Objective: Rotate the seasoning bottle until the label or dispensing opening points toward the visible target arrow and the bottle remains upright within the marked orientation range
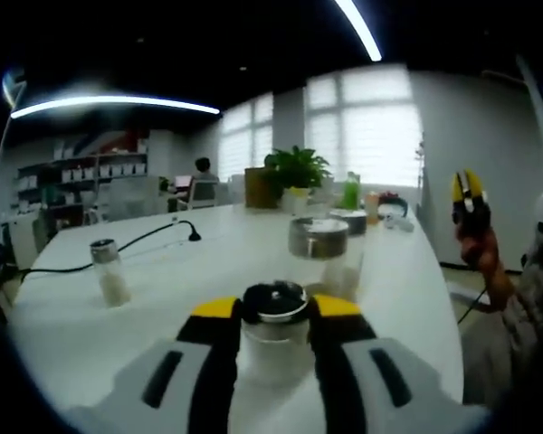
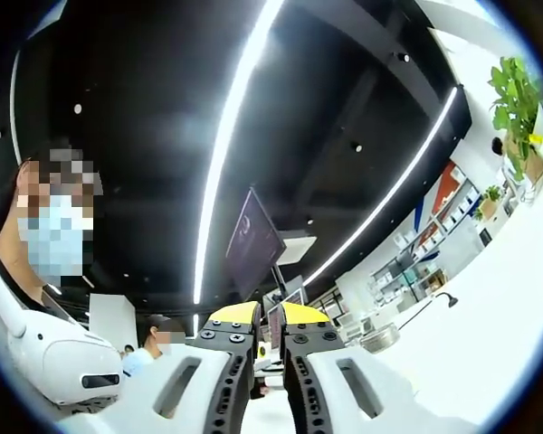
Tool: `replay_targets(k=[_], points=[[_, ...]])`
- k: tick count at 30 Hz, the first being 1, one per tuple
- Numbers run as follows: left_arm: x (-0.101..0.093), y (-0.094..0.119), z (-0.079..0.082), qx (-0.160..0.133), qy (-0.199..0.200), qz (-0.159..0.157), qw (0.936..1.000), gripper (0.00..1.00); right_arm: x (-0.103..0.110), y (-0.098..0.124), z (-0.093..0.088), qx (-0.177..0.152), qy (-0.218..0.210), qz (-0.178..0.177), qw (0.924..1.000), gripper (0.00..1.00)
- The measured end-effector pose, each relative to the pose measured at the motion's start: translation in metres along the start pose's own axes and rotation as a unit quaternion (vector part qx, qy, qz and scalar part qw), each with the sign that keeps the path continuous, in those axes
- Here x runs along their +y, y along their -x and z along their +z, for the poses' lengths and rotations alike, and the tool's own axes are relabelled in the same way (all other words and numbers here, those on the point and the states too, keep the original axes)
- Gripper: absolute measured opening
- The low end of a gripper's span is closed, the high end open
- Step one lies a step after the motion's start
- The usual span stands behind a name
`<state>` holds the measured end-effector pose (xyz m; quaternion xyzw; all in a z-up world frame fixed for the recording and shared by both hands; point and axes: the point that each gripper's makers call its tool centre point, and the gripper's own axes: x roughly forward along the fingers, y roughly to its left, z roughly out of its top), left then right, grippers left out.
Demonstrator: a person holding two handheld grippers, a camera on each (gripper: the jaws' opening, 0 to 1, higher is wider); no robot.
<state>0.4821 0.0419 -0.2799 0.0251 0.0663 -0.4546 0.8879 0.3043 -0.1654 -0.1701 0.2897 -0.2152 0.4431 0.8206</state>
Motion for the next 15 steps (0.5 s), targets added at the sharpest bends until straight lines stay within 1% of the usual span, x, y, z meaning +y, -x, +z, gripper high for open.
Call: replay_targets(k=[4,8,9,10,11,12,13,14,15], points=[[0.0,0.001,0.0,-0.006,-0.005,-0.007,0.9999,0.32,0.001,0.0,0.0,-0.001,0.001,0.0,1.0,0.06],[0.0,0.0,-0.001,-0.016,0.003,-0.009,0.9998,0.32,0.001,0.001,0.002,-0.002,0.003,0.0,1.0,0.06],[-0.003,0.0,-0.001,-0.013,0.004,-0.014,0.9998,0.35,0.0,0.002,0.002,-0.003,0.004,0.0,1.0,0.06],[-0.003,0.0,-0.002,-0.014,0.007,-0.015,0.9998,0.43,0.0,0.002,0.003,-0.004,0.005,0.0,1.0,0.06],[-0.002,0.002,0.0,-0.023,0.01,-0.01,0.9996,0.55,0.0,0.002,0.005,-0.008,0.007,-0.002,0.9999,0.06],[-0.001,0.004,0.007,-0.044,0.002,-0.003,0.999,0.66,0.0,0.003,0.006,-0.011,0.009,-0.002,0.9999,0.06],[-0.002,0.007,0.009,-0.052,-0.002,-0.002,0.9987,0.67,0.0,0.003,0.007,-0.012,0.009,-0.002,0.9999,0.06],[-0.002,0.013,0.011,-0.053,0.001,0.0,0.9986,0.63,0.0,0.004,0.008,-0.013,0.009,-0.002,0.9999,0.06],[0.003,0.022,0.018,-0.066,0.008,0.013,0.9977,0.57,0.0,0.003,0.007,-0.013,0.01,-0.003,0.9999,0.06]])
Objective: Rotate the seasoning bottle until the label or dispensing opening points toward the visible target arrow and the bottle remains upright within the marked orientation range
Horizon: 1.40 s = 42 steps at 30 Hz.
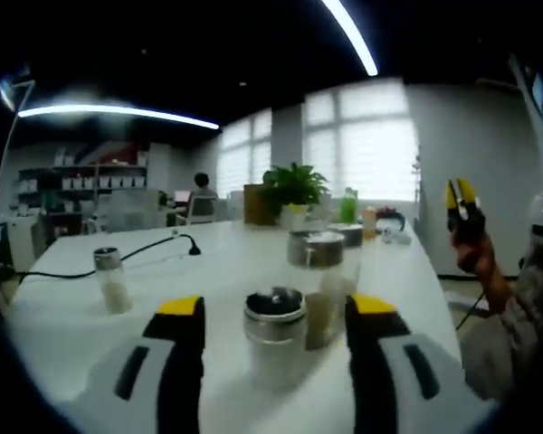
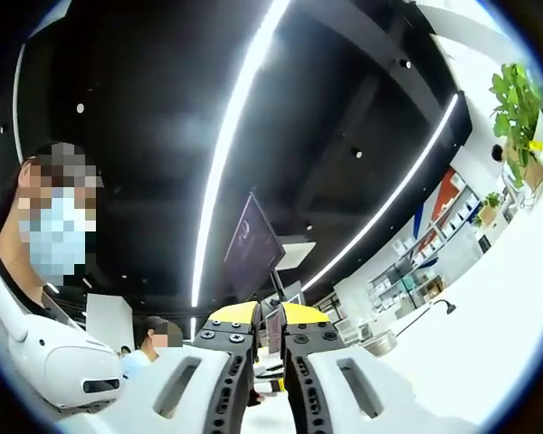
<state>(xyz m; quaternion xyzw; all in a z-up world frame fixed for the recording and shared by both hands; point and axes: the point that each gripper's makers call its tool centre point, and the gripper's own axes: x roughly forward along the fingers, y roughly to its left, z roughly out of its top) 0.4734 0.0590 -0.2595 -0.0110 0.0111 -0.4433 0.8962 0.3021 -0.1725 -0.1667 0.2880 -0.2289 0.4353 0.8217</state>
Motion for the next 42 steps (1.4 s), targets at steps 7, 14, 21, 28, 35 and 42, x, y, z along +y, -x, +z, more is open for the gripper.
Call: replay_targets(k=[7,14,21,28,35,42], points=[[0.014,0.052,0.054,-0.069,-0.008,0.062,0.9957,0.53,0.006,-0.002,-0.003,0.002,0.005,0.001,1.0,0.06],[-0.019,0.086,0.077,-0.118,0.025,0.058,0.991,0.5,0.0,-0.005,-0.018,0.029,0.012,-0.027,0.9991,0.06],[-0.031,0.11,0.086,-0.09,-0.043,0.092,0.9908,0.5,0.006,-0.005,-0.021,0.044,0.043,-0.035,0.9975,0.06],[-0.032,0.108,0.071,-0.084,-0.026,0.1,0.991,0.46,0.007,-0.003,-0.021,0.037,0.034,-0.036,0.9981,0.06],[-0.05,0.099,0.06,-0.076,-0.018,0.085,0.9932,0.45,0.003,0.002,-0.016,0.04,0.045,-0.054,0.9968,0.06],[-0.06,0.112,0.074,-0.086,-0.048,0.102,0.9899,0.45,-0.02,0.014,-0.008,0.047,0.061,-0.106,0.9913,0.04]])
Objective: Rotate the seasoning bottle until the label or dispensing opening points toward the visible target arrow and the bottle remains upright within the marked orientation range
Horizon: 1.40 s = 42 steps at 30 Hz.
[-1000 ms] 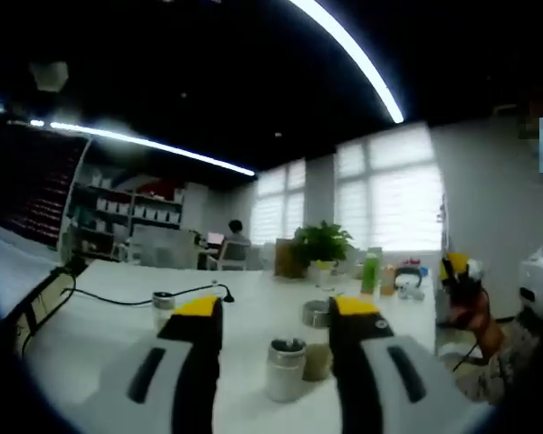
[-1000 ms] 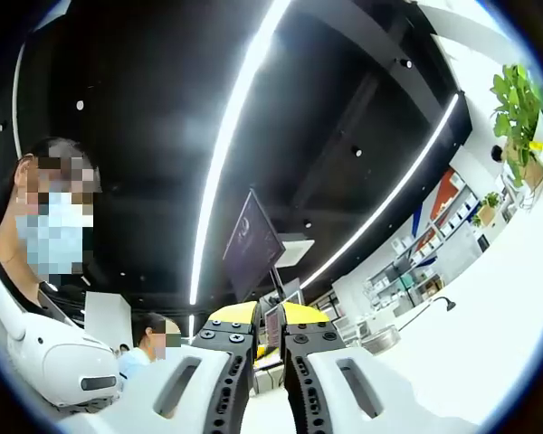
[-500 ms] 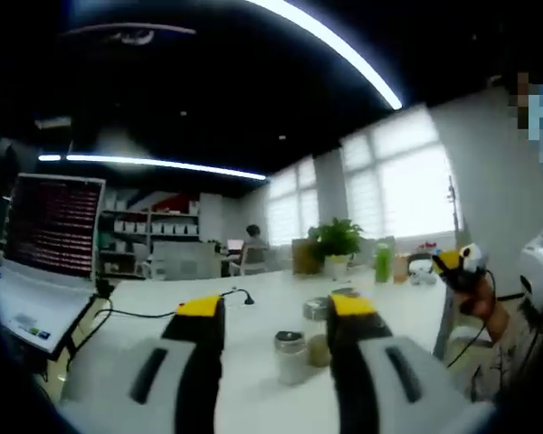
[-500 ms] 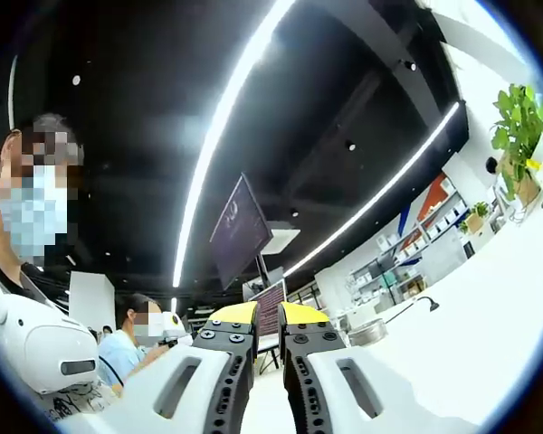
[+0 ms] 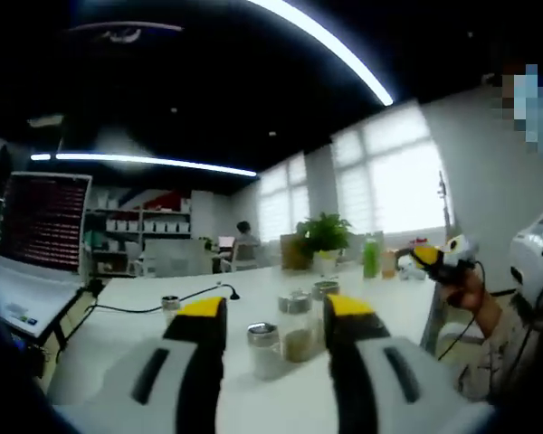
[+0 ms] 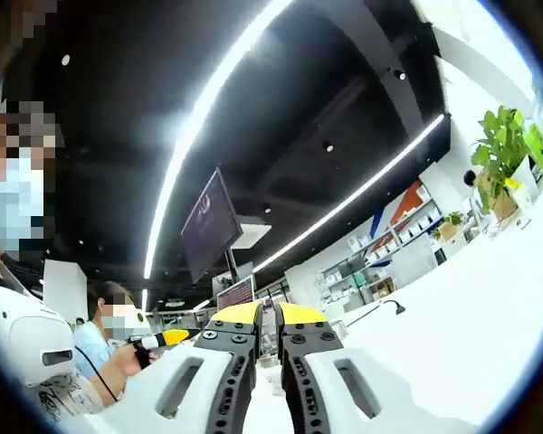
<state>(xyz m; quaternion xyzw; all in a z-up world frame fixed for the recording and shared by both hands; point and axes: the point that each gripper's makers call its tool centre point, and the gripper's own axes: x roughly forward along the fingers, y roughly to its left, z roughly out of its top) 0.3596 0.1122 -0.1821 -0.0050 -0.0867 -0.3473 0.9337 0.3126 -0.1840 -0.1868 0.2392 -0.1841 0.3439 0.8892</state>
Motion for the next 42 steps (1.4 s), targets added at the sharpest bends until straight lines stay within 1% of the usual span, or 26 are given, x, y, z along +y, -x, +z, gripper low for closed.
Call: replay_targets(k=[3,7,10,11,12,13,14,16,18,20,23,25,27,29,30,32,33,35,37,38,39,42], points=[[0.002,0.005,0.006,-0.008,-0.002,0.006,0.9999,0.45,0.004,-0.003,-0.004,0.004,0.002,0.004,1.0,0.04],[0.013,0.007,0.005,0.0,-0.012,0.022,0.9997,0.45,0.007,-0.006,-0.011,0.011,-0.001,0.013,0.9999,0.04],[0.024,0.011,0.003,-0.002,-0.002,0.034,0.9994,0.45,0.007,-0.005,-0.013,0.009,-0.005,0.012,0.9999,0.04],[0.026,0.011,0.002,-0.003,0.005,0.035,0.9994,0.43,0.007,-0.005,-0.013,0.009,-0.006,0.01,0.9999,0.04],[0.024,0.011,0.001,-0.001,0.008,0.031,0.9995,0.39,0.007,-0.005,-0.014,0.009,-0.003,0.005,0.9999,0.04],[0.021,0.01,-0.002,0.004,0.002,0.026,0.9997,0.37,0.006,-0.005,-0.015,0.009,0.005,0.0,0.9999,0.04],[0.02,0.008,-0.004,0.009,-0.005,0.025,0.9996,0.37,0.005,-0.004,-0.015,0.012,0.025,-0.009,0.9996,0.04],[0.019,0.004,-0.006,0.012,-0.018,0.029,0.9993,0.4,0.011,-0.005,-0.017,0.016,0.044,-0.01,0.9988,0.04],[0.02,0.001,-0.006,0.013,-0.024,0.028,0.9992,0.38,0.012,-0.005,-0.02,0.027,0.06,-0.014,0.9978,0.04],[0.017,-0.001,-0.008,0.017,-0.027,0.017,0.9994,0.36,0.012,-0.003,-0.021,0.035,0.074,-0.021,0.9965,0.04],[0.02,-0.004,-0.008,0.021,-0.025,0.012,0.9994,0.38,0.011,0.001,-0.019,0.033,0.076,-0.027,0.9962,0.04],[0.027,-0.008,-0.009,0.024,-0.027,0.014,0.9993,0.38,0.012,0.005,-0.014,0.025,0.071,-0.029,0.9967,0.04],[0.032,-0.013,-0.011,0.032,-0.025,0.012,0.9991,0.39,0.014,0.007,-0.009,0.02,0.078,-0.034,0.9962,0.04],[0.033,-0.019,-0.015,0.046,-0.033,0.002,0.9984,0.39,0.014,0.009,-0.006,0.019,0.084,-0.039,0.9955,0.04],[0.034,-0.021,-0.016,0.055,-0.046,0.0,0.9974,0.39,0.014,0.01,-0.005,0.019,0.086,-0.041,0.9953,0.04],[0.042,-0.026,-0.017,0.067,-0.083,0.006,0.9943,0.39,0.013,0.012,-0.004,0.016,0.086,-0.045,0.9951,0.04],[0.046,-0.03,-0.018,0.07,-0.09,0.008,0.9934,0.39,0.013,0.012,-0.004,0.015,0.085,-0.047,0.9951,0.04],[0.054,-0.038,-0.021,0.073,-0.077,0.006,0.9943,0.39,0.012,0.013,-0.005,0.015,0.08,-0.049,0.9955,0.04],[0.055,-0.046,-0.026,0.076,-0.046,-0.008,0.996,0.39,0.013,0.013,-0.006,0.016,0.077,-0.049,0.9957,0.04],[0.054,-0.048,-0.029,0.081,-0.041,-0.012,0.9957,0.38,0.014,0.014,-0.006,0.016,0.077,-0.05,0.9957,0.04],[0.051,-0.05,-0.038,0.101,-0.048,-0.026,0.9934,0.38,0.014,0.014,-0.005,0.016,0.078,-0.05,0.9956,0.04],[0.048,-0.053,-0.049,0.116,-0.061,-0.032,0.9908,0.39,0.015,0.016,-0.002,0.014,0.08,-0.051,0.9954,0.04]])
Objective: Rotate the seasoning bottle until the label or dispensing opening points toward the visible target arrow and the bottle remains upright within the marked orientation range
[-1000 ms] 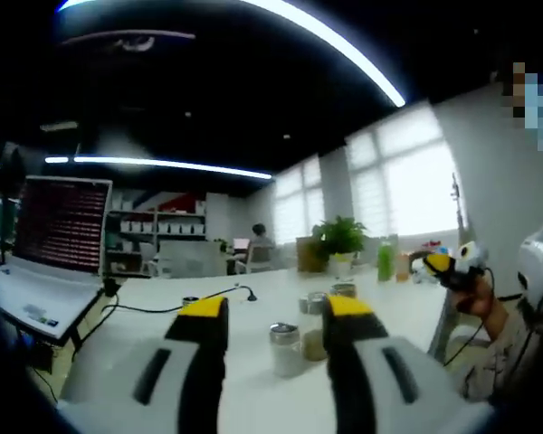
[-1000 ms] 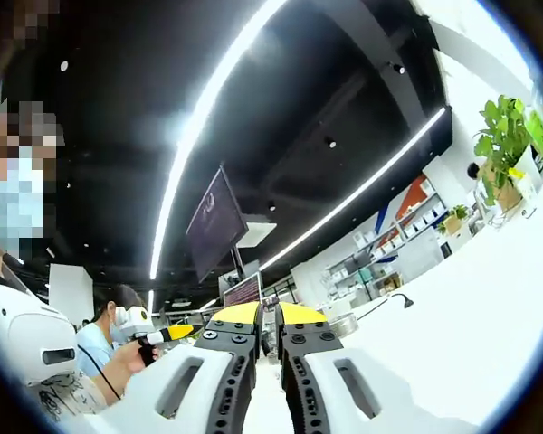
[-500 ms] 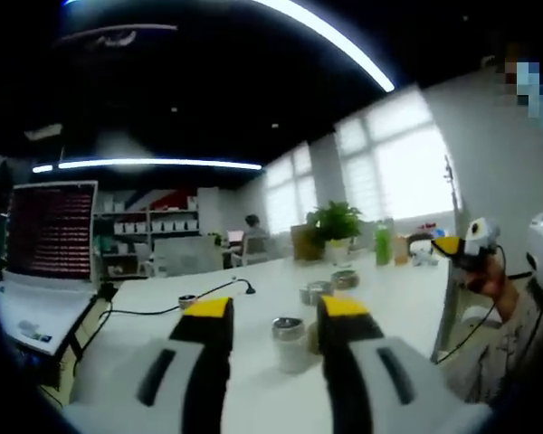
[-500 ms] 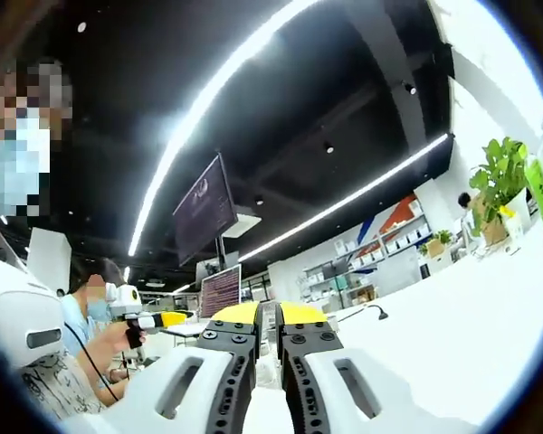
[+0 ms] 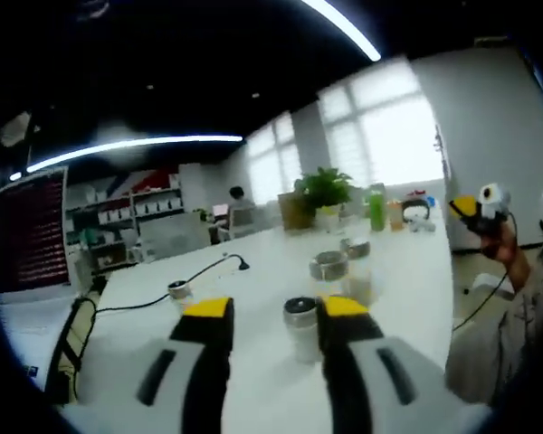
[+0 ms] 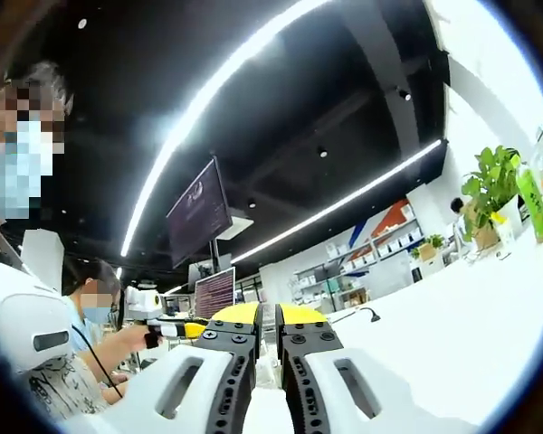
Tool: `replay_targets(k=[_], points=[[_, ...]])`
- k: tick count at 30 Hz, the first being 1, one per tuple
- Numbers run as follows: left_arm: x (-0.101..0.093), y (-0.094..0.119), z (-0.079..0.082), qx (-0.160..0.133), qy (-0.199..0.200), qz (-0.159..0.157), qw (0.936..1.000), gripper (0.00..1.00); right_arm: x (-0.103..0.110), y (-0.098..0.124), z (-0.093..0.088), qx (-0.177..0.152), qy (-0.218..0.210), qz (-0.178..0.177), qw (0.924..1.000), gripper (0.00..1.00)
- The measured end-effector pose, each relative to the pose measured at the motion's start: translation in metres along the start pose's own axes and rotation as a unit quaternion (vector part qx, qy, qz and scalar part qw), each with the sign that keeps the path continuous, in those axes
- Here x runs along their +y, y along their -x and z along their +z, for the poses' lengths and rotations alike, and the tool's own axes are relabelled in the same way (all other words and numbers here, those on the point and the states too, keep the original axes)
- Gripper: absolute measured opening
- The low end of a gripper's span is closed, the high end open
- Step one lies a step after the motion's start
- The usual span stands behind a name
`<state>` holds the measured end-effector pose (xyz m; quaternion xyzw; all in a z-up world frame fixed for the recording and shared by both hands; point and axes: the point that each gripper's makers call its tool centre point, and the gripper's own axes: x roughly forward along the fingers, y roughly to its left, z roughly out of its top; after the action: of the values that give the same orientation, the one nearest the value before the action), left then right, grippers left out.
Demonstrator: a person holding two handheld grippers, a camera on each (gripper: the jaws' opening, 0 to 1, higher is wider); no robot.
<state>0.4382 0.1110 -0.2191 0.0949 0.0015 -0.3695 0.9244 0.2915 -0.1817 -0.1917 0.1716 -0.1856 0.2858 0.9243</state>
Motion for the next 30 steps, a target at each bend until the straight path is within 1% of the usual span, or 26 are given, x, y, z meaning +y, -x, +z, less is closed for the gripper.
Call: replay_targets(k=[2,3,5,6,8,9,10,12,15,17,19,20,21,22,24,25,26,29,30], points=[[0.004,-0.003,-0.003,0.001,0.003,0.0,1.0,0.4,-0.002,0.002,0.001,-0.002,-0.004,-0.003,1.0,0.04],[0.006,-0.004,-0.002,-0.005,0.016,-0.003,0.9999,0.41,-0.002,0.003,0.002,-0.005,-0.009,-0.005,0.9999,0.04],[0.007,-0.008,0.0,-0.021,0.065,-0.016,0.9976,0.41,-0.002,0.005,0.004,-0.009,-0.012,-0.005,0.9999,0.04],[0.01,-0.01,0.0,-0.024,0.078,-0.02,0.9964,0.39,-0.001,0.006,0.005,-0.011,-0.012,-0.007,0.9999,0.04],[0.018,-0.014,-0.002,-0.024,0.064,-0.019,0.9975,0.33,-0.001,0.01,0.007,-0.013,-0.004,-0.014,0.9998,0.04],[0.024,-0.017,-0.005,-0.017,0.052,-0.013,0.9984,0.32,-0.002,0.011,0.008,-0.014,-0.002,-0.018,0.9997,0.04],[0.033,-0.02,-0.008,-0.01,0.046,-0.001,0.9989,0.34,-0.002,0.013,0.009,-0.016,0.0,-0.021,0.9997,0.04],[0.04,-0.025,-0.01,-0.009,0.046,0.003,0.9989,0.36,-0.003,0.016,0.011,-0.019,0.003,-0.029,0.9994,0.04],[0.051,-0.036,-0.014,-0.005,0.046,0.002,0.9989,0.35,-0.003,0.02,0.013,-0.022,0.008,-0.039,0.999,0.04],[0.06,-0.045,-0.016,-0.002,0.038,0.011,0.9992,0.37,-0.002,0.021,0.013,-0.023,0.01,-0.043,0.9988,0.04],[0.072,-0.055,-0.019,0.005,0.027,0.026,0.9993,0.39,-0.001,0.021,0.012,-0.023,0.01,-0.046,0.9986,0.04],[0.074,-0.06,-0.02,0.007,0.028,0.023,0.9993,0.37,-0.001,0.021,0.011,-0.023,0.011,-0.048,0.9985,0.04],[0.072,-0.064,-0.021,0.008,0.047,0.011,0.9988,0.34,0.0,0.022,0.011,-0.023,0.012,-0.049,0.9984,0.04],[0.071,-0.069,-0.018,0.0,0.062,0.002,0.9981,0.34,0.0,0.022,0.011,-0.023,0.013,-0.051,0.9983,0.04],[0.077,-0.08,-0.02,0.004,0.053,0.008,0.9986,0.39,0.0,0.024,0.012,-0.024,0.014,-0.057,0.998,0.04],[0.084,-0.084,-0.021,0.009,0.039,0.022,0.9989,0.42,-0.001,0.025,0.012,-0.025,0.014,-0.059,0.9979,0.04],[0.091,-0.09,-0.022,0.009,0.037,0.03,0.9988,0.43,0.0,0.025,0.012,-0.025,0.013,-0.06,0.9978,0.04],[0.122,-0.109,-0.023,-0.001,0.06,0.064,0.9962,0.43,0.001,0.027,0.012,-0.026,0.012,-0.065,0.9975,0.04],[0.132,-0.115,-0.024,-0.002,0.05,0.075,0.9959,0.43,0.001,0.027,0.012,-0.026,0.013,-0.066,0.9974,0.04]])
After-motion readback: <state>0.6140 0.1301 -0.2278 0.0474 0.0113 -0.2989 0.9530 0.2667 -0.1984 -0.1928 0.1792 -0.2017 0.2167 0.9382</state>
